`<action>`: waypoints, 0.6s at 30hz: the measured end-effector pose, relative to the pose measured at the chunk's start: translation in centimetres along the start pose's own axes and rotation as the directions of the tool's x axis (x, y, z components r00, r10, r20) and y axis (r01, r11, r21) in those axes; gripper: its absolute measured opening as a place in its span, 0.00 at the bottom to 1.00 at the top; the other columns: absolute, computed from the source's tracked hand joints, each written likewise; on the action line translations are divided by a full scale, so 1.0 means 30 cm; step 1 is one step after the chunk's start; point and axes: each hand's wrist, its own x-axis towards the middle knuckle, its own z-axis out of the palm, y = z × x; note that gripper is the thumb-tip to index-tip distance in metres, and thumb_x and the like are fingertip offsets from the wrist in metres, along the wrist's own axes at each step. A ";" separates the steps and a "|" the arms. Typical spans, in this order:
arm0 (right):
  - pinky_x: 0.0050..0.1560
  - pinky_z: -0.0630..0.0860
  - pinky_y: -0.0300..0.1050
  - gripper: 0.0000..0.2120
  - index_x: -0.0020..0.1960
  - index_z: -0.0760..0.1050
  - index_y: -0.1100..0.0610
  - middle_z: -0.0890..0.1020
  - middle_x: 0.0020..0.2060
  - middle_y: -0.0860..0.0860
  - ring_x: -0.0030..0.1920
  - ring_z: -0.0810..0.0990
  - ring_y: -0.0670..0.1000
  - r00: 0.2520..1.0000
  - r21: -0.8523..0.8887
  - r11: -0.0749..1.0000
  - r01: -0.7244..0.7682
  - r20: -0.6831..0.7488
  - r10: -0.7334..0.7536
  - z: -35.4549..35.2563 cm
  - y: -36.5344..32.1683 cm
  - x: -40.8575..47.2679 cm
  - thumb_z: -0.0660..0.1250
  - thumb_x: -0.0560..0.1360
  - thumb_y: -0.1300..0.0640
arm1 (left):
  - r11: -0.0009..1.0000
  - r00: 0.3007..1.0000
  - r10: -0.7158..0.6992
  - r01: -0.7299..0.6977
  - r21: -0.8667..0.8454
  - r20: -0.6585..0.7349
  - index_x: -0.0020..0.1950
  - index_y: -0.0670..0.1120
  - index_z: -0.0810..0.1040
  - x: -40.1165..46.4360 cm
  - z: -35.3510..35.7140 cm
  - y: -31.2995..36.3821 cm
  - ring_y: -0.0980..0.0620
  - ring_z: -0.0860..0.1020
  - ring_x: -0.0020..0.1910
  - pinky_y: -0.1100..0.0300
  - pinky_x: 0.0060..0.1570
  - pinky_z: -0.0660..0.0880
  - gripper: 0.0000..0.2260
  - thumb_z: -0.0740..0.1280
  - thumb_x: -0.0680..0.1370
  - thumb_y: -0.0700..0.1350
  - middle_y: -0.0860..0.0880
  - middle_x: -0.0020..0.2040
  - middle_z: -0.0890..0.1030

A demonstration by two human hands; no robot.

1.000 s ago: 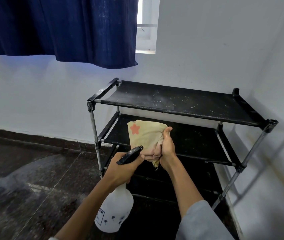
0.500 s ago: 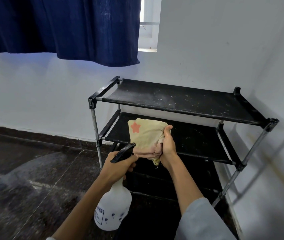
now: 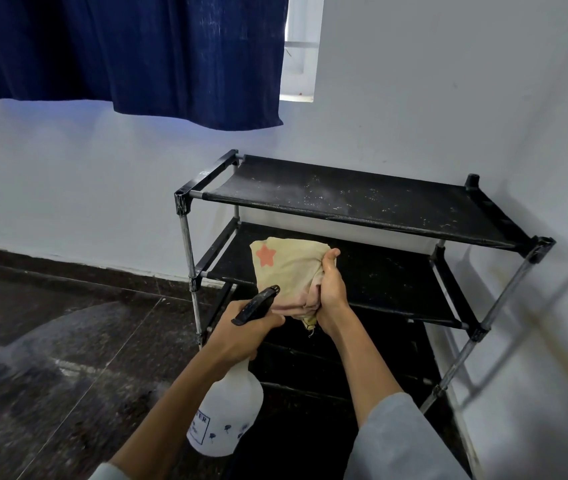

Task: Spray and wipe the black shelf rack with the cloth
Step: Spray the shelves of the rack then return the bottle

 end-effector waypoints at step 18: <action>0.58 0.77 0.53 0.31 0.55 0.78 0.59 0.84 0.48 0.58 0.50 0.82 0.54 1.000 0.026 1.000 -0.017 0.005 0.017 0.011 -0.013 0.007 0.47 0.80 0.36 | 0.999 0.999 0.031 -0.031 0.014 -0.013 0.36 0.42 0.77 0.028 0.021 0.019 0.53 0.71 0.29 0.61 0.25 0.67 0.08 0.70 0.74 0.42 0.47 0.30 0.73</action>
